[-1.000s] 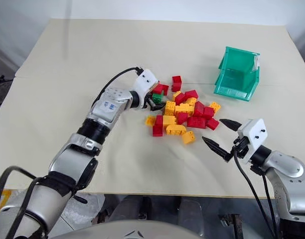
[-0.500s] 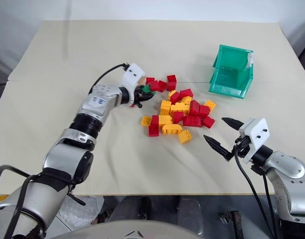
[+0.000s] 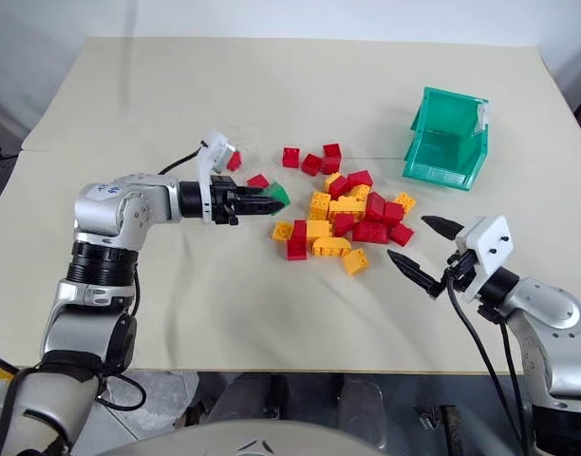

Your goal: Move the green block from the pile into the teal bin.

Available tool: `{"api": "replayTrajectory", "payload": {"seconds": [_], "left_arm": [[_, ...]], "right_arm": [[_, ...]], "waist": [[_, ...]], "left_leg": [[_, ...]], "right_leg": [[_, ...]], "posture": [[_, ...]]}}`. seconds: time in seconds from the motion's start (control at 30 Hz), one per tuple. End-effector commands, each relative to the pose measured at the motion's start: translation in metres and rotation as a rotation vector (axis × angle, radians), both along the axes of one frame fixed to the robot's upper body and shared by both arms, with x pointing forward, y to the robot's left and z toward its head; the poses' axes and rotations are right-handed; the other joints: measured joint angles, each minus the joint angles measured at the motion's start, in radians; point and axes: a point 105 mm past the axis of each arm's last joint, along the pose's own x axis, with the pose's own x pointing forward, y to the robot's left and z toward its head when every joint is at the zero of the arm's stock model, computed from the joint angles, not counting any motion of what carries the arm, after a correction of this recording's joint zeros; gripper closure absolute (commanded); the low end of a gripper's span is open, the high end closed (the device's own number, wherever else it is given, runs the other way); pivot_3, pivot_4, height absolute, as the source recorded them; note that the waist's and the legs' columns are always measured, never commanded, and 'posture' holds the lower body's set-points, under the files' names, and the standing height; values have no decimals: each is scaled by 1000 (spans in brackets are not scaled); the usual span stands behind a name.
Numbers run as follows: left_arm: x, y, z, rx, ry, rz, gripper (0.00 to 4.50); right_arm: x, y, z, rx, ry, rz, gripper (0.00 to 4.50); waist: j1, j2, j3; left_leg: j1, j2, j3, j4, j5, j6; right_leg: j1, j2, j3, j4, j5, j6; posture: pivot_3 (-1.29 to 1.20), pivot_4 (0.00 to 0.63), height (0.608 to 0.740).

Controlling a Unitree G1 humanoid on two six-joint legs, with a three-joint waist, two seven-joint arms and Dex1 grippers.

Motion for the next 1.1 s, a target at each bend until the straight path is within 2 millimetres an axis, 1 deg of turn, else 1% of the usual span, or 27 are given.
{"api": "replayTrajectory", "payload": {"seconds": [0.03, 0.13, 0.17, 0.2, 0.27, 0.33, 0.37, 0.5, 0.6, 0.67, 0.73, 0.87, 0.9, 0.97, 1.0, 1.07, 1.1], "left_arm": [[-4, -21, 23, -57, -140, -65, 2977], [-6, -38, 33, -101, -240, -120, 2977], [-11, -47, 36, -121, -283, -169, 2977], [-18, -62, 36, -141, -338, -251, 2977], [-30, -85, 37, -174, -432, -371, 2977], [-36, -105, 26, -146, -515, -474, 2977], [-37, -111, 22, -126, -537, -504, 2977], [-44, -137, 7, -87, -593, -620, 2977], [-52, -160, -10, -38, -621, -717, 2977], [-52, -169, -18, -4, -633, -740, 2977], [-51, -176, -25, 27, -633, -746, 2245], [-50, -185, -27, 11, -643, -731, 1124], [-48, -186, -27, 10, -647, -716, 776], [-43, -182, -27, 15, -663, -692, 198], [-40, -178, -25, 11, -668, -677, 25], [-32, -168, -20, 8, -683, -648, 25], [-27, -160, -14, -16, -699, -618, 25]], "right_arm": [[-1, -3, 9, -15, -37, 3, 0], [-3, -5, 9, -16, -37, -4, 0], [-4, -6, 9, -18, -36, -10, 0], [-6, -11, 10, -24, -35, -22, 0], [-10, -19, 10, -37, -25, -39, 0], [-18, -27, 12, -50, -8, -50, 0], [-20, -29, 13, -52, -2, -53, 0], [-36, -49, 18, -77, 20, -109, 0], [-48, -65, 21, -102, 15, -180, 0], [-53, -69, 24, -104, 7, -210, 0], [-56, -69, 26, -100, -1, -229, 0], [-59, -65, 25, -97, 2, -233, 0], [-59, -63, 24, -95, 2, -234, 0], [-59, -61, 25, -89, 1, -237, 0], [-59, -60, 25, -87, 2, -237, 0], [-59, -58, 25, -86, 7, -232, 0], [-59, -57, 25, -87, 8, -230, 0]], "waist": [[0, 0, 0], [1, 0, 0], [-1, 0, 0], [-1, 0, 0], [5, 0, 0], [15, 0, 0], [18, 0, 0], [23, 0, 0], [25, 0, 0], [27, 0, 0], [27, 0, 0], [23, 1, 0], [23, 1, 0], [25, 1, 0], [25, 1, 0], [26, 1, 0], [26, 1, 0]], "left_leg": [[0, 0, 0, 0, 0, 0], [0, 0, 0, 0, 0, 0], [0, 0, 0, 0, 0, 0], [0, 0, 0, 0, 0, 0], [0, 0, 1, 0, 0, 0], [0, -1, 1, 0, 0, 0], [0, -1, 2, 0, 0, 0], [0, 0, 4, 0, 0, 0], [0, 0, 3, 0, -1, 1], [-1, 0, 3, 1, -1, 3], [-1, -1, 3, 1, -2, 5], [-2, 0, 3, 0, -4, 7], [-3, 0, 3, 0, -4, 8], [-3, -1, 3, 1, -4, 8], [-3, -1, 3, 1, -4, 8], [-3, -1, 3, 1, -4, 8], [-3, -1, 3, 1, -4, 9]], "right_leg": [[0, 0, 0, 0, 0, 0], [0, 0, 1, 0, 0, 0], [0, 0, 1, 0, 0, 0], [0, 0, 1, 0, 0, 0], [0, 0, 0, 0, 0, 0], [0, 0, 0, -1, 0, 0], [0, 0, 0, -1, 0, 0], [0, 0, 0, -2, 0, 1], [0, 0, 0, -2, 1, 0], [0, -1, 0, -3, 1, 1], [0, -1, 0, -6, 3, 2], [0, -1, 0, -9, 4, 3], [0, -2, 0, -9, 4, 3], [-1, -2, 0, -9, 4, 3], [-1, -2, 0, -9, 4, 3], [-1, -2, 0, -9, 4, 4], [-1, -2, -1, -9, 4, 4]], "posture": [[0, 150, 740], [0, 150, 740], [0, 150, 740], [0, 150, 740], [0, 150, 740], [0, 150, 740], [0, 150, 740], [0, 150, 740], [0, 150, 740], [0, 150, 740], [0, 150, 740], [0, 150, 740], [0, 150, 740], [0, 150, 740], [0, 150, 740], [0, 150, 740], [0, 150, 740]]}}
